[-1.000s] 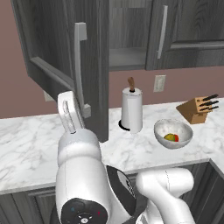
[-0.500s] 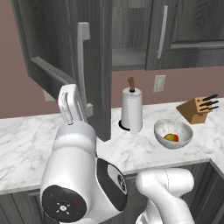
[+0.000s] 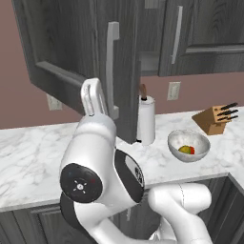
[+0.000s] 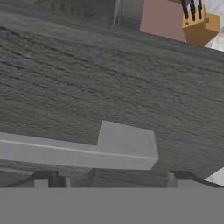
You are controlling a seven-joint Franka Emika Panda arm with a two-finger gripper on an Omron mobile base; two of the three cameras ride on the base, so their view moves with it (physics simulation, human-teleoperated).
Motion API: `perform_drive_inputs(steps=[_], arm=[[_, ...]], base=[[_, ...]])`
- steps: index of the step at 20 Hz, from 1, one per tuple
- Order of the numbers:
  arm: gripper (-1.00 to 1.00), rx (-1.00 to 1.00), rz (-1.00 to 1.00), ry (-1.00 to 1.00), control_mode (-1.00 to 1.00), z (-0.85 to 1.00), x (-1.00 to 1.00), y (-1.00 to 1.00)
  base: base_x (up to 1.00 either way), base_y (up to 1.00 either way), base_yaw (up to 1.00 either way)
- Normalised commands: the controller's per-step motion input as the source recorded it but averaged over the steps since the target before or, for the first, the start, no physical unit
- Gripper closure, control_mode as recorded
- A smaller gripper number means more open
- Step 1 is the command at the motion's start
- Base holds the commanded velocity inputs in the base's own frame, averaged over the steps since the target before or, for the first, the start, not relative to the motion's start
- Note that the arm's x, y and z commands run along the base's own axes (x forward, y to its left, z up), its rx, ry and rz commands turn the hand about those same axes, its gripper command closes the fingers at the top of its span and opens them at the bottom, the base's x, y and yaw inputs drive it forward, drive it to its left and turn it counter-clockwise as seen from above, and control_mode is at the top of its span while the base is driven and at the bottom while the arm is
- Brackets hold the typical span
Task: Open the cabinet. Pick the apple and orange from the cabinet and place them into the bowl. Then close the cabinet.
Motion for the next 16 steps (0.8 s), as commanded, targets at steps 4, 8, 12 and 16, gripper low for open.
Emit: perform_drive_inputs(steps=[4, 8, 12, 16], arm=[[-1.00, 0.00, 0.00, 0.00, -1.00, 0.00, 0.45, -0.52], [-1.00, 0.00, 0.00, 0.00, -1.00, 0.00, 0.47, -0.51], [-1.00, 0.00, 0.00, 0.00, -1.00, 0.00, 0.56, -0.47], [-1.00, 0.00, 0.00, 0.00, -1.00, 0.01, 0.61, -0.41]], base=[[0.00, 0.00, 0.00], [0.00, 0.00, 0.00], [0.00, 0.00, 0.00], [0.00, 0.00, 0.00]])
